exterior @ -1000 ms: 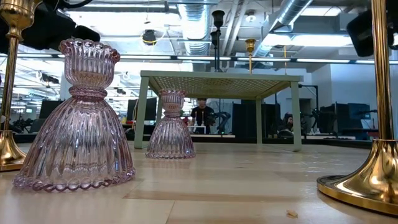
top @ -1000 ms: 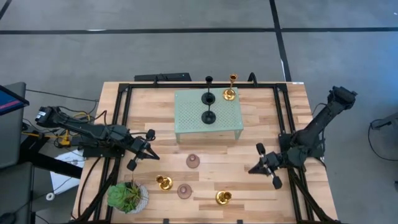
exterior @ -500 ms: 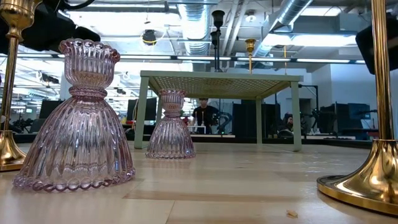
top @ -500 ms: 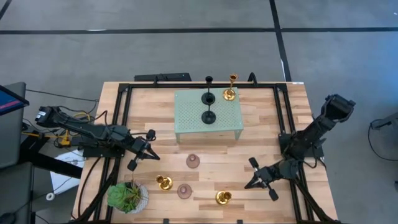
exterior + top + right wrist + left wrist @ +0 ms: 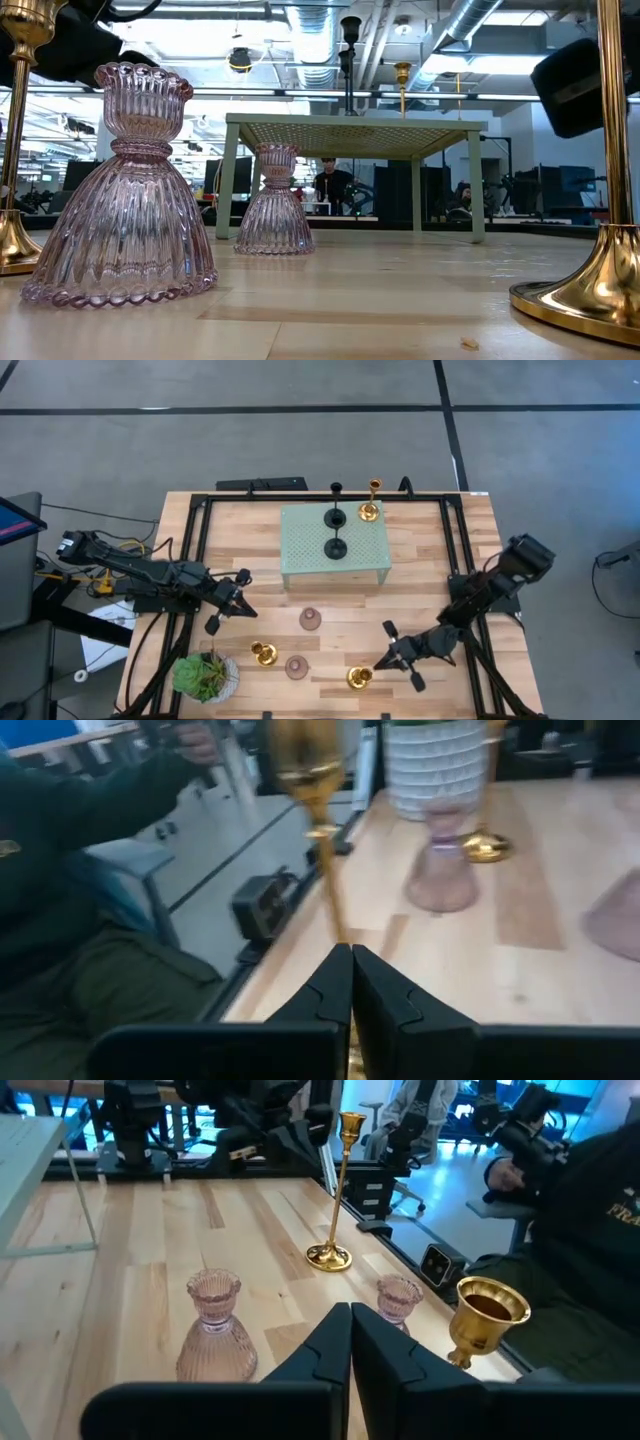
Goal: Pick & Place candle stick holders
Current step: Put the bottom gold candle holder on the shelf aligned with the other gold candle holder
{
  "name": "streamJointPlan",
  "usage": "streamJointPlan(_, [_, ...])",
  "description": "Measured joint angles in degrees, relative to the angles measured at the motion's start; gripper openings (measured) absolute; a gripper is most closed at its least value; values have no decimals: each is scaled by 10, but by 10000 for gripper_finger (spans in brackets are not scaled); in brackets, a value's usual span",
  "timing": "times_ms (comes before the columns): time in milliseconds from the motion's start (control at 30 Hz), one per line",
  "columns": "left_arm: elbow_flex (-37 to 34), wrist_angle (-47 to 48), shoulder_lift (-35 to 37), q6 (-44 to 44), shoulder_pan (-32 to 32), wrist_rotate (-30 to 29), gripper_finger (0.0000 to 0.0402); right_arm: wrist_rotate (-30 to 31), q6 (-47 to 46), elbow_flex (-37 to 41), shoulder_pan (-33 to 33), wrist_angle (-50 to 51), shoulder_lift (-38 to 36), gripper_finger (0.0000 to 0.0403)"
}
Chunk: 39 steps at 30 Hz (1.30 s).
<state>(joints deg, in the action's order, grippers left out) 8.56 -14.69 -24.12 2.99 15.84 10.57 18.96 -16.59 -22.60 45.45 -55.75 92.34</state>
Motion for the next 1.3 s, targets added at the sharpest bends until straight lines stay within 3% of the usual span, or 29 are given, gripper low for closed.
streamJointPlan(233, [0,0,0,7,0,0,11,-10,-28,-31,0,16,30,17])
streamJointPlan(600, [0,-2,0,7,0,0,11,-10,-30,-77,-22,67,80,146])
streamJointPlan(833, [0,-3,0,7,0,0,11,-11,-30,-97,-22,73,83,194])
streamJointPlan(1067, [0,-4,0,7,0,0,11,-18,-30,-120,-21,73,82,198])
streamJointPlan(1300, [0,-4,0,7,0,0,11,-22,-30,-129,-21,73,82,154])
